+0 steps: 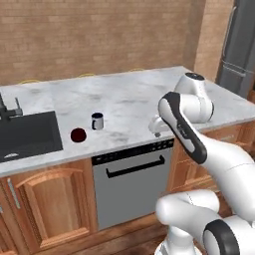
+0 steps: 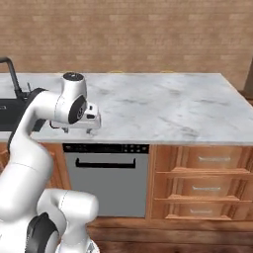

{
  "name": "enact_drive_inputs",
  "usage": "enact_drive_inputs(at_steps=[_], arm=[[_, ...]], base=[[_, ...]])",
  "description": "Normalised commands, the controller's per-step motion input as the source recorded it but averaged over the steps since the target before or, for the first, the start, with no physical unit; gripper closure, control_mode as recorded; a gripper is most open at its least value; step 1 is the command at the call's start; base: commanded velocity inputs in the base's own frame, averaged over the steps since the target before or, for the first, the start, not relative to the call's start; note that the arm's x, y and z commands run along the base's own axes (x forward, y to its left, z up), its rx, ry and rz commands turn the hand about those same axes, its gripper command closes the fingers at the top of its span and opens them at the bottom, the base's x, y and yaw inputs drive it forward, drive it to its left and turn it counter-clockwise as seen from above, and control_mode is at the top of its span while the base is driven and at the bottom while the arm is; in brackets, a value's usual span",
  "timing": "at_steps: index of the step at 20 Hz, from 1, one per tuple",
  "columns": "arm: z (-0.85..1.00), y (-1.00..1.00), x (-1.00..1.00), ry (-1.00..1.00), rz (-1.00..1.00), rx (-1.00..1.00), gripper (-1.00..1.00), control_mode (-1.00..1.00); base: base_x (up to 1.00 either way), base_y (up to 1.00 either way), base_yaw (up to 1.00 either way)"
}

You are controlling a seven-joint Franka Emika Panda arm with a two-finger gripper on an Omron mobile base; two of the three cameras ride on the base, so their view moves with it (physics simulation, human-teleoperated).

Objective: Clear the mugs and bowl far away from the sink.

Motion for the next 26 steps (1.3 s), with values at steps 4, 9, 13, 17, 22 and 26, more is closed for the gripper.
enact_drive_inputs(at_steps=[4,9,13,17,22,26], arm=[[0.00,0.00,0.00,0.00,0.00,0.00,-1.00,1.00],[0.00,0.00,0.00,0.00,0.00,0.00,-1.00,1.00],[0.00,0.00,0.00,0.00,0.00,0.00,-1.00,1.00],[0.00,0.00,0.00,0.00,0.00,0.00,-1.00,1.00],[0.00,0.00,0.00,0.00,0.00,0.00,-1.00,1.00],[0.00,0.00,0.00,0.00,0.00,0.00,-1.00,1.00]], base=[[0.92,0.56,0.11],[0.72,0.32,0.19],[0.47,0.17,0.21],[0.30,0.42,0.20],[0.31,0.55,0.20],[0.38,0.16,0.12]])
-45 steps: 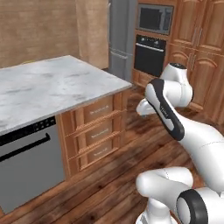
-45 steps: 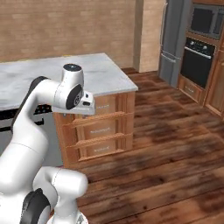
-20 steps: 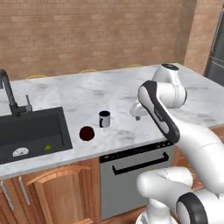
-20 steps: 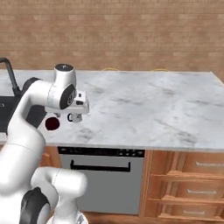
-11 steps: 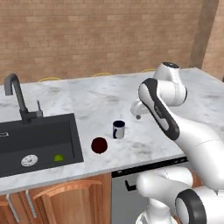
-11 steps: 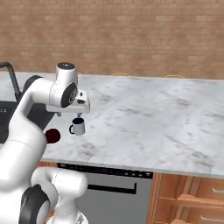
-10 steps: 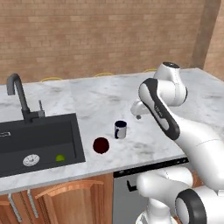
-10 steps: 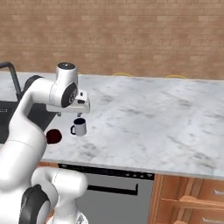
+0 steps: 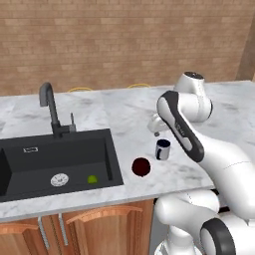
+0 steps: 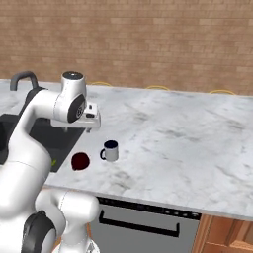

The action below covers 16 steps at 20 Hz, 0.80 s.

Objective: Clear the mugs and bowl far away from the sink.

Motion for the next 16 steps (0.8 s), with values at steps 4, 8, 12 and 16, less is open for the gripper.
enact_drive_inputs(at_steps=[4,8,12,16], arm=[[-0.34,0.00,0.03,0.08,0.00,-0.03,-1.00,-1.00],[-0.95,0.12,0.00,0.24,0.00,-0.10,-1.00,-1.00],[-1.00,0.47,0.00,0.17,-0.01,-0.02,-1.00,-1.00],[-0.95,0.46,0.00,0.03,-0.01,0.00,-1.00,-1.00]], base=[[0.13,0.00,0.02],[0.00,0.00,0.00],[0.00,0.00,0.00],[0.00,0.00,0.00]])
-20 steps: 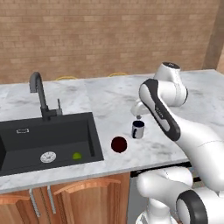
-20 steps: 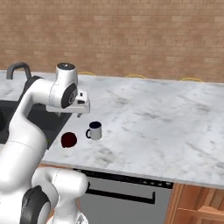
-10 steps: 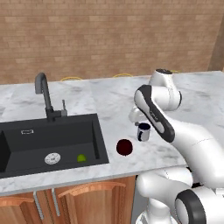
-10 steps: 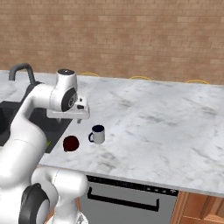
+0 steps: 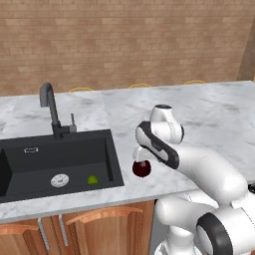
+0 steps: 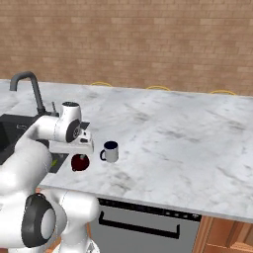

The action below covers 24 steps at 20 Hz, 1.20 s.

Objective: Clear the mugs and bowl far away from the sink.

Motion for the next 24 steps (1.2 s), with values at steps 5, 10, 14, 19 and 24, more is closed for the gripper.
enact_drive_inputs(at_steps=[5,10,14,19,24], arm=[[-0.72,0.27,0.21,0.00,0.00,0.00,-1.00,-1.00],[-0.35,0.02,0.55,0.00,0.00,0.00,-1.00,-1.00],[-0.12,0.00,0.38,-0.01,0.00,0.00,-1.00,-1.00],[-0.11,0.00,0.18,0.00,0.00,0.00,-1.00,-1.00],[-0.19,0.00,0.01,0.00,0.00,0.00,-1.00,-1.00]], base=[[0.00,0.00,0.00],[0.00,0.00,0.00],[0.00,0.00,0.00],[0.00,0.00,0.00],[0.00,0.00,0.00]])
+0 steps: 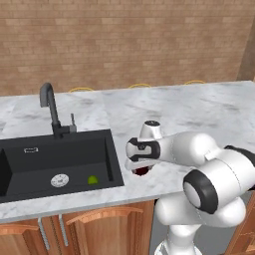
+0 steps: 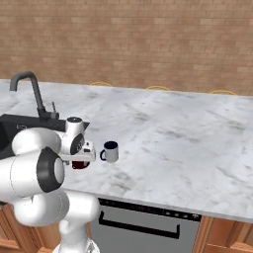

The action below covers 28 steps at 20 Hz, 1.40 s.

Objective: Clear the mugs and bowl far away from the sink.

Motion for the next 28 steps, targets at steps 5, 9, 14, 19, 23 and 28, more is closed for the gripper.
enact_drive_inputs(at_steps=[5,9,14,19,23,28], arm=[[-0.16,0.00,0.00,0.00,-0.02,0.00,-1.00,-1.00],[-0.21,0.00,0.00,0.00,-0.03,0.00,1.00,-1.00],[-0.19,0.00,0.00,-0.01,-0.03,0.00,1.00,-1.00],[0.00,0.00,0.00,-0.03,-0.03,0.00,1.00,-1.00],[0.00,0.00,0.00,-0.01,-0.01,0.00,1.00,-1.00],[0.16,-0.01,-0.01,0.00,0.00,0.00,1.00,-1.00]], base=[[0.00,0.00,0.00],[0.00,0.00,0.00],[0.00,0.00,0.00],[0.00,0.00,0.00],[0.00,0.00,0.00],[0.00,0.00,0.00]])
